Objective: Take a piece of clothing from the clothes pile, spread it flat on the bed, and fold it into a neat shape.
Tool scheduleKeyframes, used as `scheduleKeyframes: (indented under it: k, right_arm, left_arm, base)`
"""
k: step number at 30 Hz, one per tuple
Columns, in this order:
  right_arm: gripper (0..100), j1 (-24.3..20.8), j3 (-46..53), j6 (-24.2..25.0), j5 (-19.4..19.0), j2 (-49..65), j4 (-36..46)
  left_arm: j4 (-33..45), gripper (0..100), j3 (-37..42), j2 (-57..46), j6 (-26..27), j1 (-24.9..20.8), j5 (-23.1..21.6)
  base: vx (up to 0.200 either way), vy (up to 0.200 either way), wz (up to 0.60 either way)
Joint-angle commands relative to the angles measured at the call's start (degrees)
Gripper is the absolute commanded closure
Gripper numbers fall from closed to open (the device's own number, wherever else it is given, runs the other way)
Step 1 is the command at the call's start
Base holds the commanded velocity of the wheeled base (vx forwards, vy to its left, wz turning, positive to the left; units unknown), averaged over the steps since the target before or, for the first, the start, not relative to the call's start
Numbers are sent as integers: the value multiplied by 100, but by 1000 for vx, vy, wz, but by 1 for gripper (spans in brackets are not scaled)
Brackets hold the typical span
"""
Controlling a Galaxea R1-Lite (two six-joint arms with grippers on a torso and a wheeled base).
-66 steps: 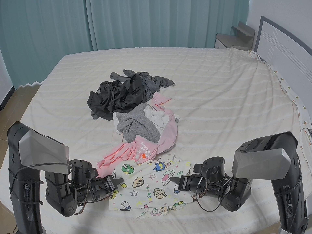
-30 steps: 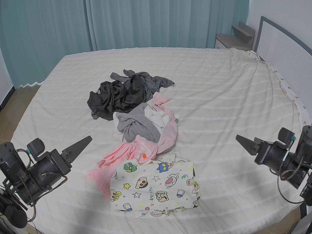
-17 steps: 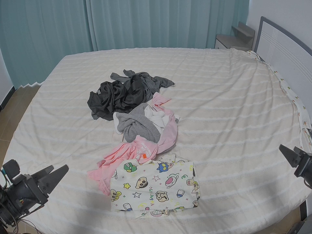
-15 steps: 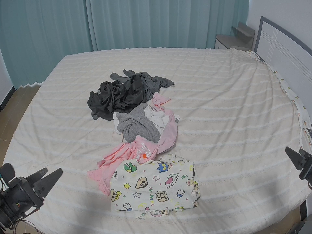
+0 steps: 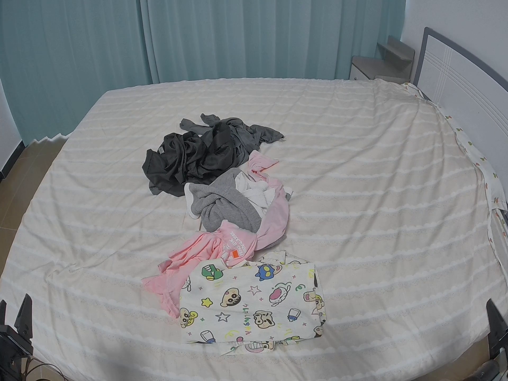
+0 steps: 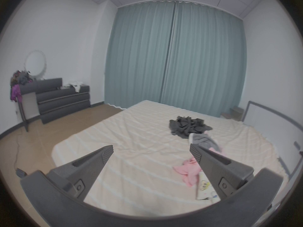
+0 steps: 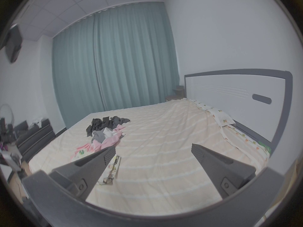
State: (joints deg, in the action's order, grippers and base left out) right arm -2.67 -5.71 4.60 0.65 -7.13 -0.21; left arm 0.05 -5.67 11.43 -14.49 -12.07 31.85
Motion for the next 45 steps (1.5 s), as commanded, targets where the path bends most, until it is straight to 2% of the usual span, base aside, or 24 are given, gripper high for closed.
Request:
scheduleKeyframes:
  k: [1,3,4,8,10,11,12,14,16,22,23,25,26,28,30,33,45]
  right_arm:
    - [0,285,535,-416,-486,713,-181]
    - [0,285,535,-583,-486,713,-190]
    - [0,285,527,-635,-486,713,-155]
    - [0,285,535,-618,-486,713,-199]
    - [0,285,544,-600,-486,713,-208]
    - [0,285,544,-600,-486,713,-208]
    - [0,285,544,-609,-486,713,-199]
    - [0,285,527,-618,-486,713,-173]
    - [0,285,527,-618,-486,713,-164]
    - [0,285,544,-653,-486,713,-199]
    - [0,285,544,-644,-486,713,-199]
    - [0,285,535,-662,-486,713,-190]
    - [0,285,544,-662,-486,713,-199]
    - [0,285,535,-644,-486,713,-190]
    - [0,285,535,-662,-486,713,-190]
    - [0,285,553,-556,-478,713,-217]
    - [0,285,553,-539,-486,713,-217]
  left_arm:
    - [224,0,330,-660,483,680,532]
    - [215,0,338,-845,1036,1172,611]
    - [188,0,374,-1073,1370,1268,629]
    - [30,0,400,-1143,1370,1172,620]
    - [13,0,417,-1143,1195,1163,216]
    - [-22,0,453,-1143,931,1172,-672]
    - [-66,0,479,-1143,658,1163,-1305]
    - [-137,0,488,-1135,324,1163,-2236]
    - [-102,0,479,-1143,342,1163,-2447]
    - [-137,0,479,-1143,430,1172,-2509]
    - [-163,0,488,-1143,535,1172,-2517]
    - [-225,0,540,-1143,1072,1172,-2623]
    - [-154,0,558,-1143,1274,1172,-2834]
    - [-14,0,549,-1117,1142,1154,-3115]
    - [-14,0,549,-1038,1203,1145,-3089]
    - [-5,0,558,-1108,1573,1163,-3106]
    - [-5,0,558,-1117,1493,1163,-3098]
  base:
    - [0,0,0]
    - [0,0,0]
    - [0,0,0]
    - [0,0,0]
    - [0,0,0]
    - [0,0,0]
    - [0,0,0]
    - [0,0,0]
    - [0,0,0]
    - [0,0,0]
    - [0,0,0]
    - [0,0,0]
    - [0,0,0]
    - [0,0,0]
    - [0,0,0]
    - [0,0,0]
    - [0,0,0]
